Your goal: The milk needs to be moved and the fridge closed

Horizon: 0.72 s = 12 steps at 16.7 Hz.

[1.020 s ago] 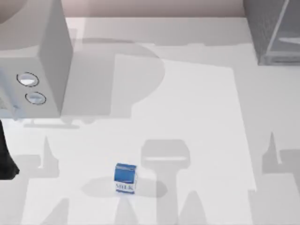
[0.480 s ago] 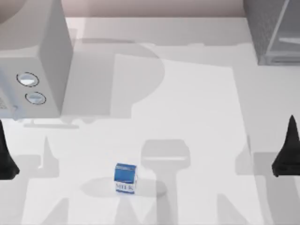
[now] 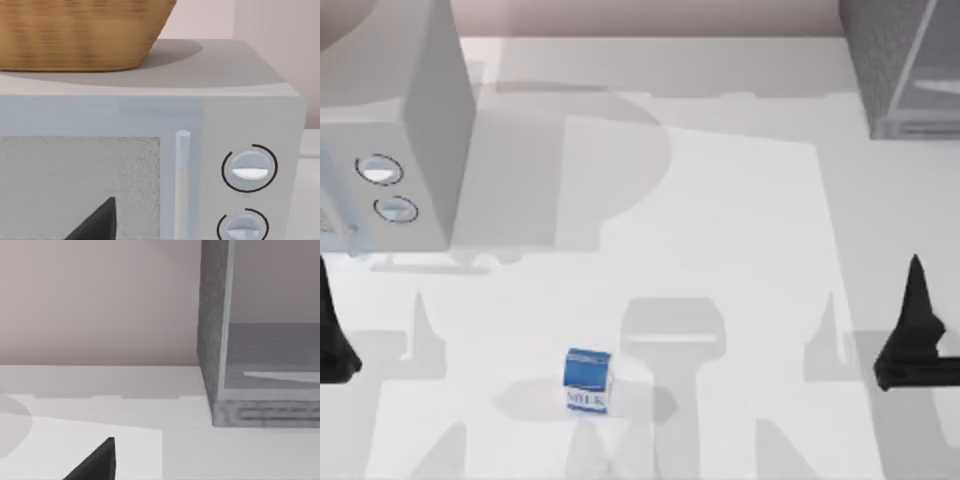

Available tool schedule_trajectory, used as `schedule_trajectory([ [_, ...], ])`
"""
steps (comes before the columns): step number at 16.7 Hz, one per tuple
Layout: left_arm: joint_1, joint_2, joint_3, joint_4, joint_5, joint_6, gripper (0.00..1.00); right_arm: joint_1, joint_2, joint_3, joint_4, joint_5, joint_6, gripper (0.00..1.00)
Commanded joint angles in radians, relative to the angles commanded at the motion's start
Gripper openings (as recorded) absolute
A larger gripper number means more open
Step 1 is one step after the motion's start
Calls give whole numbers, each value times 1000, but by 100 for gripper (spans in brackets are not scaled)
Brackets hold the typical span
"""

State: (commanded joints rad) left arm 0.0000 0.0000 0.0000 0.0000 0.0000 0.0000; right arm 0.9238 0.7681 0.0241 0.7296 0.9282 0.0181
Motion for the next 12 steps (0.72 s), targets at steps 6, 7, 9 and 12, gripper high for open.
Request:
schedule_trajectory([
  [6, 0, 0, 0, 0, 0, 0, 100, 48, 104, 80, 65, 52, -12, 100],
  [7, 0, 0, 0, 0, 0, 0, 100, 70, 157, 118, 94, 77, -19, 100],
  [9, 0, 0, 0, 0, 0, 0, 100, 121, 295, 208, 163, 138, -35, 100],
  [12, 0, 0, 0, 0, 0, 0, 100, 205, 566, 372, 285, 247, -65, 100],
])
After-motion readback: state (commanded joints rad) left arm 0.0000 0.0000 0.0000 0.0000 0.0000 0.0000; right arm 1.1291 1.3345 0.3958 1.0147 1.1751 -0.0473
